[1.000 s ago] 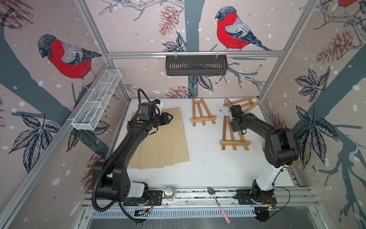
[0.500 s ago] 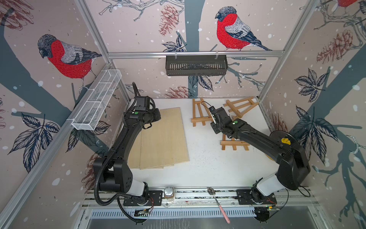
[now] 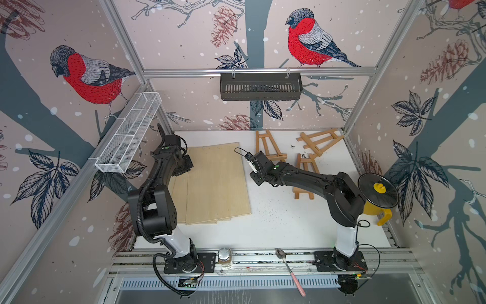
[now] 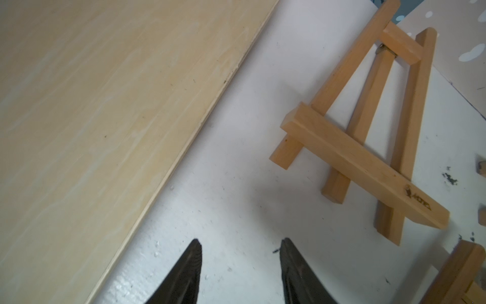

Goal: Disassemble the easel
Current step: Adjust the drawing board at the center of the board.

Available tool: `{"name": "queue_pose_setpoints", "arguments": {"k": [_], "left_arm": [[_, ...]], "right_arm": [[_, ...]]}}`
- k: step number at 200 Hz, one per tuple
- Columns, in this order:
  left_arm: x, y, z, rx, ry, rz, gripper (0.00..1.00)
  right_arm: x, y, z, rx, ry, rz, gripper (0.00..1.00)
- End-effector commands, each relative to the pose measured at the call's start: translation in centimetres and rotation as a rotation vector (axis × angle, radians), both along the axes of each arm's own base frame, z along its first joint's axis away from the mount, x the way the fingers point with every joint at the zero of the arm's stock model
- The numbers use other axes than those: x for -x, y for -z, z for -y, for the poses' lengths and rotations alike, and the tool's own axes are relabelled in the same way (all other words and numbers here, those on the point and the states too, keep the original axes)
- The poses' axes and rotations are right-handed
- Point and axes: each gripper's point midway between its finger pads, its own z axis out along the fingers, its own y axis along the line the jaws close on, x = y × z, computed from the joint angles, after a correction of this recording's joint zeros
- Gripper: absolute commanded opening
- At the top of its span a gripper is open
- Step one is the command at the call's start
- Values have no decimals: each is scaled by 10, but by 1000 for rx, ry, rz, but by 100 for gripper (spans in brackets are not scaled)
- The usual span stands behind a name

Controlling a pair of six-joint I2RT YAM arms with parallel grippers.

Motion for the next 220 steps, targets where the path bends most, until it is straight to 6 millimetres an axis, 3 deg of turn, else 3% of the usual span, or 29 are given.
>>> {"name": "queue_pose_setpoints", "arguments": {"k": [1, 35, 88, 189, 220], "left_arm": [[11, 17, -26, -84, -47, -79, 23], [15, 28, -63, -173, -114, -112, 26], [9, 32, -111, -336, -184, -112, 25], [-14, 70, -151, -287, -206, -135, 17], [-19, 89, -151, -227, -194, -135, 15]], "right_arm": [[-4, 9, -17, -18, -2, -12, 50], [-8, 29, -20, 22, 20, -18, 51], [-10, 38, -20, 35, 21, -29, 51], [-5, 34, -21, -2, -39, -132, 50], [-6, 40, -18, -2, -22, -166, 50]]}}
